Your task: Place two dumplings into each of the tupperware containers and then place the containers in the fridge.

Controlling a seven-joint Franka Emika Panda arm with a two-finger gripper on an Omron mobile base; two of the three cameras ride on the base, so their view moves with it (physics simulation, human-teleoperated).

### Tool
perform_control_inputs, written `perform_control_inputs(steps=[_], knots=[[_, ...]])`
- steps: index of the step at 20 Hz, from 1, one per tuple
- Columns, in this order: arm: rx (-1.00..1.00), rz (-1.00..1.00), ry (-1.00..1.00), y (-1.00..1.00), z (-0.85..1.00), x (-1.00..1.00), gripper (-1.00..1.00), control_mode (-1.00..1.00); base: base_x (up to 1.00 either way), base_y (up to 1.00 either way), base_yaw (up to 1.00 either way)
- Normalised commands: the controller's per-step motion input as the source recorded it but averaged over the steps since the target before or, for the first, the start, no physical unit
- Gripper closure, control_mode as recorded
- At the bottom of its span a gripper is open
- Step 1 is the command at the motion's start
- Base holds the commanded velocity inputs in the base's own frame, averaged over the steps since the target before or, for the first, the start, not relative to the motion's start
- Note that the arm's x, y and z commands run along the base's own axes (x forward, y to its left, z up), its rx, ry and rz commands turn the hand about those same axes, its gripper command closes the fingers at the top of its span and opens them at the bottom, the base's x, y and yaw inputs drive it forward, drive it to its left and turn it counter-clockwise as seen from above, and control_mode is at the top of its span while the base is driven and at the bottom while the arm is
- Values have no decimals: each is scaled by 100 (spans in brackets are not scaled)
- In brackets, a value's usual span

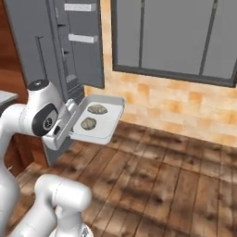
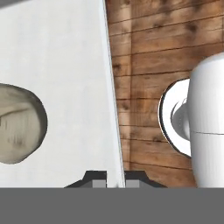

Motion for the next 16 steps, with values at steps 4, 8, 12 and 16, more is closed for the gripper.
perform_control_inputs(steps=[4,8,12,16], knots=[[0,0,0,0,0,0,100,100,89,-63,58],[0,0,0,0,0,0,100,100,84,-53,65],[0,0,0,0,0,0,100,100,76,-39,72],[0,0,0,0,0,0,100,100,68,-36,75]])
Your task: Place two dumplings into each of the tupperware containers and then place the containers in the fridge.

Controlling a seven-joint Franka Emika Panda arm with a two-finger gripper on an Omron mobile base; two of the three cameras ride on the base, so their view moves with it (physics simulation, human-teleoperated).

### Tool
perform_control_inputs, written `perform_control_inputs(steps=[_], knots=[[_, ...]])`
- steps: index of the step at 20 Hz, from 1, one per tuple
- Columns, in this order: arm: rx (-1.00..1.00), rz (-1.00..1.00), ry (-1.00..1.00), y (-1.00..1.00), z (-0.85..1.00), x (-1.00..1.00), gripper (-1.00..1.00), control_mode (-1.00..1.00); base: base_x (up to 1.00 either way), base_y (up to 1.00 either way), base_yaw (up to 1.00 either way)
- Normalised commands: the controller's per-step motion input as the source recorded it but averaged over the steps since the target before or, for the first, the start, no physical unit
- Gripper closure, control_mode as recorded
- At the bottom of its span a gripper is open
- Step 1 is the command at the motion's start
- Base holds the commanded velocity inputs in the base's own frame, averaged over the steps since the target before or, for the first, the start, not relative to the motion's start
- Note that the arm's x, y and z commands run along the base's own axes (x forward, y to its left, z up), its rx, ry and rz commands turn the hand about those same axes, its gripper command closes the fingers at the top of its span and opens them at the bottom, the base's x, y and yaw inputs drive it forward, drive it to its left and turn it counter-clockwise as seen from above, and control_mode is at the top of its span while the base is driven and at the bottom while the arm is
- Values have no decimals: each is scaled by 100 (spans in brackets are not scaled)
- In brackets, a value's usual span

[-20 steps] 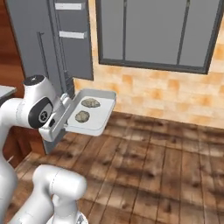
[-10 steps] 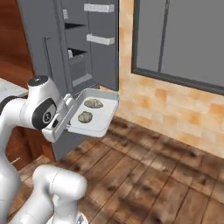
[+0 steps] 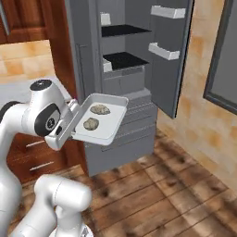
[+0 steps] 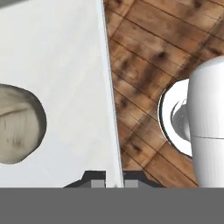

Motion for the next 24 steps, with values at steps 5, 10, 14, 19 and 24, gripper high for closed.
perform_control_inputs(steps=[5,10,14,19,24], knots=[[0,0,0,0,0,0,100,100,41,-72,65],[0,0,0,0,0,0,100,100,20,-90,61],[0,0,0,0,0,0,100,100,14,-99,52],[0,0,0,0,0,0,100,100,26,-98,45],[0,0,0,0,0,0,100,100,64,-46,26]])
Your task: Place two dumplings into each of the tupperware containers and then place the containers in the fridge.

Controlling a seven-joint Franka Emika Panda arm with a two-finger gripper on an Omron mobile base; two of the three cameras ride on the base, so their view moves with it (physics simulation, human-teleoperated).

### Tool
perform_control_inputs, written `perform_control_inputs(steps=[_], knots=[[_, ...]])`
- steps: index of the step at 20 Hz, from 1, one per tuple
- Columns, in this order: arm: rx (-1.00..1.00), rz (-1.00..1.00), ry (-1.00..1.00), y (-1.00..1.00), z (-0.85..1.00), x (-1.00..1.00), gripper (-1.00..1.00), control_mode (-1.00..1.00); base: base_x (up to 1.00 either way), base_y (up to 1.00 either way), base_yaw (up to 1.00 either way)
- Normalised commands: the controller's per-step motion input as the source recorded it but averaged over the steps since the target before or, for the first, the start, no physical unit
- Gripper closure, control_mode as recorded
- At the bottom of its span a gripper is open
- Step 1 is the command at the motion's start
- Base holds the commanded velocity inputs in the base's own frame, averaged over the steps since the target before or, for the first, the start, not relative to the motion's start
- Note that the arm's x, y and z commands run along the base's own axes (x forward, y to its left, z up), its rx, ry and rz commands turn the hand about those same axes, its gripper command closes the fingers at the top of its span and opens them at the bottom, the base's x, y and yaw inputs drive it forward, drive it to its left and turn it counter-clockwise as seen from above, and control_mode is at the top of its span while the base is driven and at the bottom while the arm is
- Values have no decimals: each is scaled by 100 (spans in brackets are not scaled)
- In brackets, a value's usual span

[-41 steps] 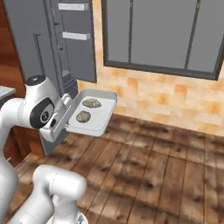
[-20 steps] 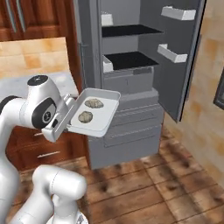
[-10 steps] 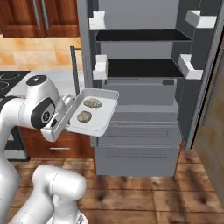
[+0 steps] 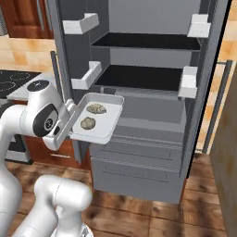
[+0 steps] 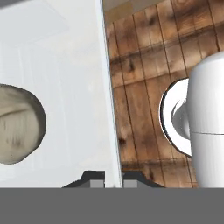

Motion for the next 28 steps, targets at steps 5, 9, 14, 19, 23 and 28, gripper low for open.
perform_control_inputs(steps=[5,9,14,19,23,28], knots=[[0,0,0,0,0,0,100,100,76,-43,3],[0,0,0,0,0,0,100,100,47,-48,0],[0,0,0,0,0,0,100,100,52,-53,0],[0,0,0,0,0,0,100,100,53,-38,-1],[0,0,0,0,0,0,100,100,75,-6,0],[0,0,0,0,0,0,100,100,53,-10,-14]])
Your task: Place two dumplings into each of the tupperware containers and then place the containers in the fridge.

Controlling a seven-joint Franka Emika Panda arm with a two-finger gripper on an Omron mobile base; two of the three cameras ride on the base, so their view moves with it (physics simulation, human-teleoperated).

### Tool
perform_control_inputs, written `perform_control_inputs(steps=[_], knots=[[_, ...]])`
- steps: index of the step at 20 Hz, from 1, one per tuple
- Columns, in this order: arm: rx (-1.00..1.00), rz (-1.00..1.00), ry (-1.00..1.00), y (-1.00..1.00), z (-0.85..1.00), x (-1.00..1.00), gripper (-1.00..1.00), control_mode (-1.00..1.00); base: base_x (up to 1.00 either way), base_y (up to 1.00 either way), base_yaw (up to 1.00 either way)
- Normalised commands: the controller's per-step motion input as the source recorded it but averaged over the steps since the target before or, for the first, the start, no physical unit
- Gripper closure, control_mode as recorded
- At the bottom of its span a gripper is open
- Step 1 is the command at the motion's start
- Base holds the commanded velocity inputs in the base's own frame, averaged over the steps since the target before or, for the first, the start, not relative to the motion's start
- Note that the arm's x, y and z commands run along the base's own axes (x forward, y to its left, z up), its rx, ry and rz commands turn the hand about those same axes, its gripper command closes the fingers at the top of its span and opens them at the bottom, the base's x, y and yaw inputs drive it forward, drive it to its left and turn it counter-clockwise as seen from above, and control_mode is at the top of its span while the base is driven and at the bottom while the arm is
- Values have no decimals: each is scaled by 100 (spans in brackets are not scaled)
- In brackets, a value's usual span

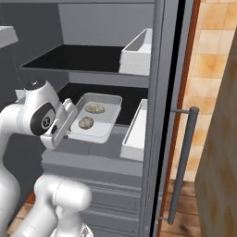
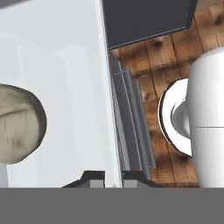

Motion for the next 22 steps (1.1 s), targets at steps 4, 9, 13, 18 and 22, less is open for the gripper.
perform_control_inputs(steps=[4,9,13,18,22], knots=[[0,0,0,0,0,0,100,100,38,-19,-16],[0,0,0,0,0,0,100,100,59,-39,-1],[0,0,0,0,0,0,100,100,37,-43,0],[0,0,0,0,0,0,100,100,7,-16,0],[0,0,0,0,0,0,100,-100,0,0,0]])
